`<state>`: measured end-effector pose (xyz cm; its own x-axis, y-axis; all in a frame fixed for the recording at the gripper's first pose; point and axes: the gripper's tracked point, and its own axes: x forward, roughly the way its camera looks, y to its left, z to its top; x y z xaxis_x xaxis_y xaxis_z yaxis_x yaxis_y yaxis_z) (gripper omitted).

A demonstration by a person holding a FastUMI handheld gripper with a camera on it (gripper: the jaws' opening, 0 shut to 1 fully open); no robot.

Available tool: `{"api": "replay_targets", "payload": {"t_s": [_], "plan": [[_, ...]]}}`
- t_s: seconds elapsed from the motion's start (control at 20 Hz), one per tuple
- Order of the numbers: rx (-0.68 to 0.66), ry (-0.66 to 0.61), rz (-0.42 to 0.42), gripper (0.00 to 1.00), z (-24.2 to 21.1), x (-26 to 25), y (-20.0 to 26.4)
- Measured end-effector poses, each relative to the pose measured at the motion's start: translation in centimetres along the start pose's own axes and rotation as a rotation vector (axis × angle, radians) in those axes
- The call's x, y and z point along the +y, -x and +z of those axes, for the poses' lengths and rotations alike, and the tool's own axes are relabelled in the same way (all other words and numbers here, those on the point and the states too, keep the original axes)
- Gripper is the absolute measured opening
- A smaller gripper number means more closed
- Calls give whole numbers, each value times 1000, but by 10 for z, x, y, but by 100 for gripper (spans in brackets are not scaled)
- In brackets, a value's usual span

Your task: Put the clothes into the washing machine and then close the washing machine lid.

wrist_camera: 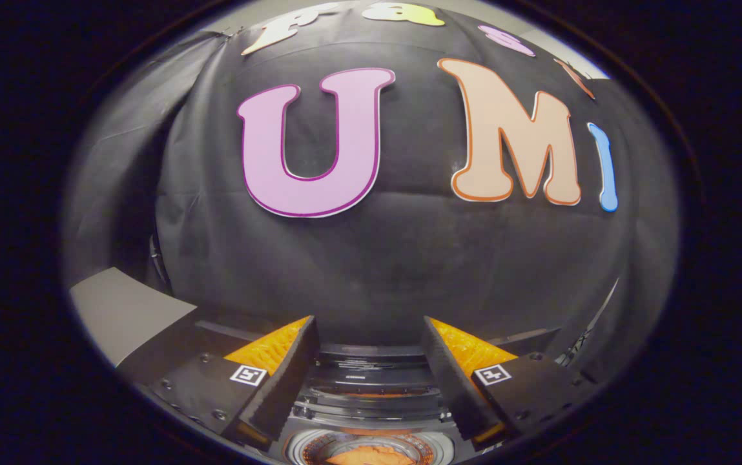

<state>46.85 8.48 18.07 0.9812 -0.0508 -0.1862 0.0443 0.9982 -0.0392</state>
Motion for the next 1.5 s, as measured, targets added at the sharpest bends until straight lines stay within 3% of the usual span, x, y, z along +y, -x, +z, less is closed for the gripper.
{"api": "replay_targets", "payload": {"t_s": [0.65,1.2,1.5], "plan": [[-20,-7,12,100,-42,4,102],[-27,-28,15,98,-62,-6,129],[-75,-16,6,98,-85,-29,177]]}}
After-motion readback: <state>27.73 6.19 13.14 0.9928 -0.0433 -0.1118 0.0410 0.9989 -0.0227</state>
